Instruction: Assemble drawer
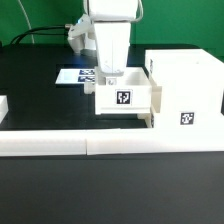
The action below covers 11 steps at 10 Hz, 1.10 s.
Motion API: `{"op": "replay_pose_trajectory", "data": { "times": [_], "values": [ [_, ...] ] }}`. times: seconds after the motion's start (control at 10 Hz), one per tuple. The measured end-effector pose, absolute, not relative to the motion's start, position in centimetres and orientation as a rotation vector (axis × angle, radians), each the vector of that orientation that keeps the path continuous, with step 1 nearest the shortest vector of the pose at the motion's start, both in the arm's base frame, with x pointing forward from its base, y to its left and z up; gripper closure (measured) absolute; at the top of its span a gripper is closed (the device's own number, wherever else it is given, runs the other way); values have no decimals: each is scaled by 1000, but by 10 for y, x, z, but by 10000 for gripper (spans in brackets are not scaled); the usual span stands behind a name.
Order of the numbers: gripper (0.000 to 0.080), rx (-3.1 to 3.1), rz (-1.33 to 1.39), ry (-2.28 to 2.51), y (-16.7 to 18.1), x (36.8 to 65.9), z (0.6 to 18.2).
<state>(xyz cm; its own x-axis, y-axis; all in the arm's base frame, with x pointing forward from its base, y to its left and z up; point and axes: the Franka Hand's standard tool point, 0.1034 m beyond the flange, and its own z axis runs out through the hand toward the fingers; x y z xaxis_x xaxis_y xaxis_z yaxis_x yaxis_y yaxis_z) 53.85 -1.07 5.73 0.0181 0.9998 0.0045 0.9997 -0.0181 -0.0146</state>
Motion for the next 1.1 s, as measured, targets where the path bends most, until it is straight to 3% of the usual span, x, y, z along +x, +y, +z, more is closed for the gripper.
{"op": "replay_pose_trajectory", "data": {
  "times": [1.1],
  "values": [
    [757,-2224,0,-2199,0,544,59]
  ]
}}
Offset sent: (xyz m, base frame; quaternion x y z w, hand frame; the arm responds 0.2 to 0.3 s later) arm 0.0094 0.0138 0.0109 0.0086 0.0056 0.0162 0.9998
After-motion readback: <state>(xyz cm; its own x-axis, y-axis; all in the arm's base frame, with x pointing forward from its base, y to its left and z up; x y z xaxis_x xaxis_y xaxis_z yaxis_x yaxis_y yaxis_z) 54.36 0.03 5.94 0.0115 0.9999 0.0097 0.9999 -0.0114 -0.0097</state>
